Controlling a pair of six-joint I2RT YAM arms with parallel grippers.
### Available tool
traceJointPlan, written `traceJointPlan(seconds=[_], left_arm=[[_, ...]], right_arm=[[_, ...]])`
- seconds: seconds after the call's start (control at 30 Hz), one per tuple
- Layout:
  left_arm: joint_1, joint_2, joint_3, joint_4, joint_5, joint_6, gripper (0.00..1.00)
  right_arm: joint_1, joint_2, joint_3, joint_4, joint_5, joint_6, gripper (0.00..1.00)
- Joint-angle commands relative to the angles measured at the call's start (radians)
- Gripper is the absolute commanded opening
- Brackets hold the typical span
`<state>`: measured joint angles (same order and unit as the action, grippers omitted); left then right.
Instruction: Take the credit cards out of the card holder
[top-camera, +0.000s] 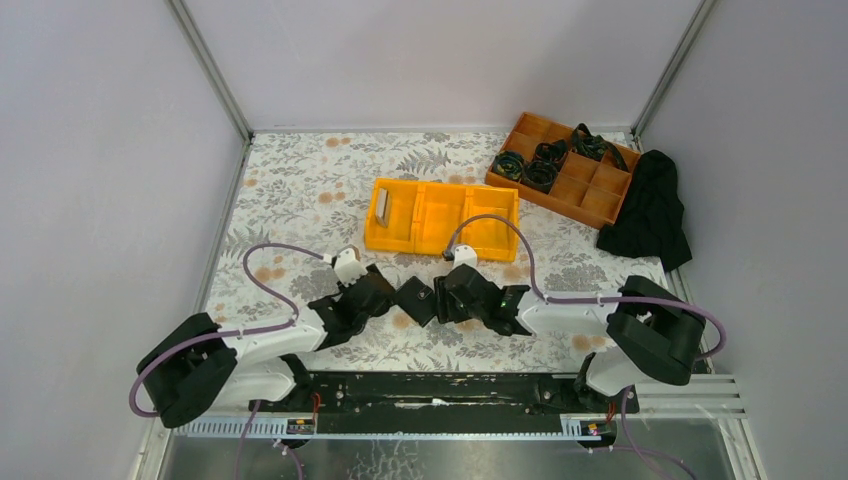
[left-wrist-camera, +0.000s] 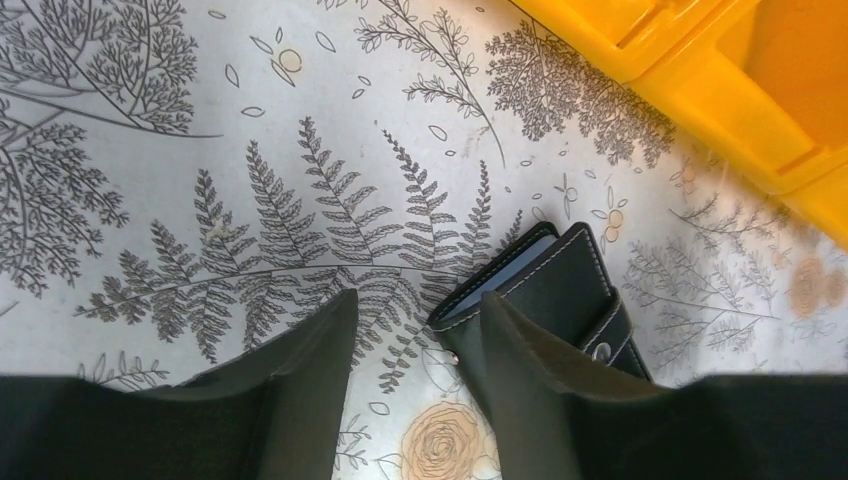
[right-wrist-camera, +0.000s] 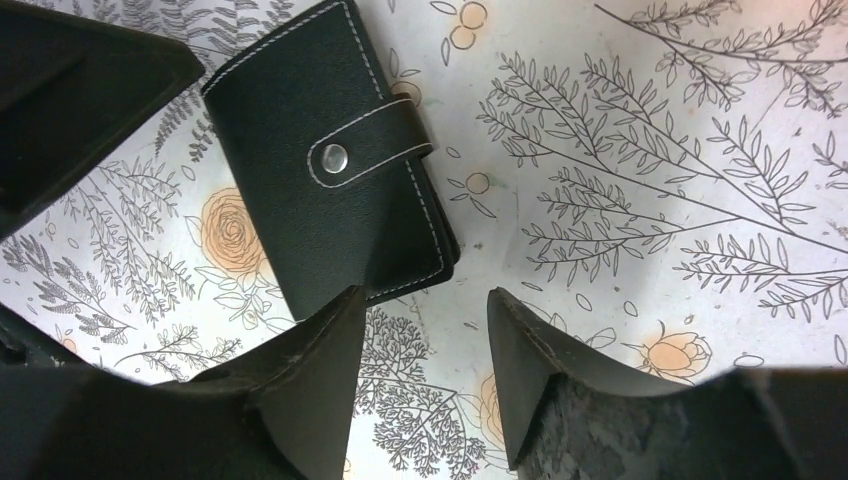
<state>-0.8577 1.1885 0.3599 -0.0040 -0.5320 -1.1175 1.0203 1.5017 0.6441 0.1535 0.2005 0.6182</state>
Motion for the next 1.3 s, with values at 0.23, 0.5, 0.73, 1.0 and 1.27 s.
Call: traceJointPlan(seconds=[0.23,0.5,0.73,1.0,1.27], left_arm=[[-0.005,-0.109,-0.121,0.137,0.025,0.036,0.0],[-0.006,-0.083,-0.152,0.276,0.138,0.097,0.0],[-0.004,-0.032,-0.148,0.285,0.138,0.099,0.0],[-0.004,-0.001,-0.145,0.301,0.133,0.102,0.0],[-0.004,0.01,-0.146,0.309,0.133,0.101,0.0]], right_arm=[[0.044,0.023,0.217,-0.109,0.178,-0.192,0.54],[0.049,0.224,0.376,-0.166,0.22,-0.281,0.53],[0.073,0.292,0.412,-0.187,0.201,-0.282,0.52],[0.098,0.265,0.404,-0.209,0.228,-0.277,0.5],[0.123,0.257,0.395,-0.237,0.256,-0.275,0.51]])
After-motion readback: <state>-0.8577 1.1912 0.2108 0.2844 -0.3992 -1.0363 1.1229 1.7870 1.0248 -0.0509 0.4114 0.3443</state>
